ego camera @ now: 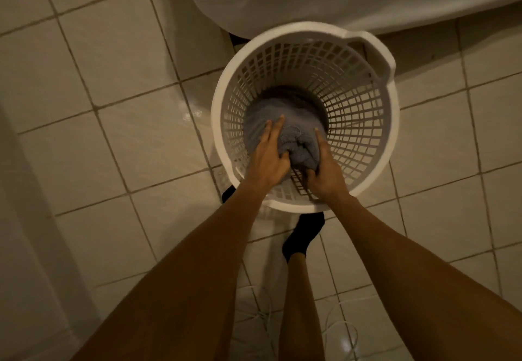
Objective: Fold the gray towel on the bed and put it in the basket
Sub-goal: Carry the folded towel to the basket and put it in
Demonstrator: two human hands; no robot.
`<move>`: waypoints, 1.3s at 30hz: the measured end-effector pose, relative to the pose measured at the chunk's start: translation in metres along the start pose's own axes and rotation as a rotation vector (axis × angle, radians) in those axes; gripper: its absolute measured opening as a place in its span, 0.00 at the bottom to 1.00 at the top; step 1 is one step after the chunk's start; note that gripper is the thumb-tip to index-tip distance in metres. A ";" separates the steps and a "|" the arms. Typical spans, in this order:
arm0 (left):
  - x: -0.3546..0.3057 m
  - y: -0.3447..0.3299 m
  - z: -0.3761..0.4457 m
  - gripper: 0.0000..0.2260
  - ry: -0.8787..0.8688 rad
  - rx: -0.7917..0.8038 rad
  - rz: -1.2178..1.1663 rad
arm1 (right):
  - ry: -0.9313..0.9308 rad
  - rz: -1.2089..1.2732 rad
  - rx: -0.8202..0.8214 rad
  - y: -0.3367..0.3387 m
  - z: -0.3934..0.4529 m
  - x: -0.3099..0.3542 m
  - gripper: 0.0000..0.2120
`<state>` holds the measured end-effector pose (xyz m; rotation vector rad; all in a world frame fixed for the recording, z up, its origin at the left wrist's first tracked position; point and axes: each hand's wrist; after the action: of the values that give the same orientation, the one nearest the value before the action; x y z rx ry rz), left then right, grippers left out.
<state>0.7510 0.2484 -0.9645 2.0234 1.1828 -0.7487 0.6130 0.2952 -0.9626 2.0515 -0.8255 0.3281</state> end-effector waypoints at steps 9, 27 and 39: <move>-0.014 0.012 -0.001 0.28 0.270 0.011 -0.049 | -0.317 0.118 0.221 0.016 0.007 0.032 0.33; -0.021 0.033 0.005 0.21 0.369 0.066 0.037 | -0.275 0.165 0.325 0.003 0.008 0.041 0.34; -0.006 0.029 0.005 0.23 -0.048 0.215 0.640 | -0.389 0.080 0.241 -0.013 0.006 0.029 0.23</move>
<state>0.7735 0.2310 -0.9560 2.3540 0.3807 -0.6042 0.6423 0.2833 -0.9592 2.3520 -1.1507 0.0716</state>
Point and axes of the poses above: each hand's wrist, its own z-axis towards the middle knuckle, its own y-axis out of the back of the hand, x = y × z, and after that the axes turned 12 degrees about -z, right-handed
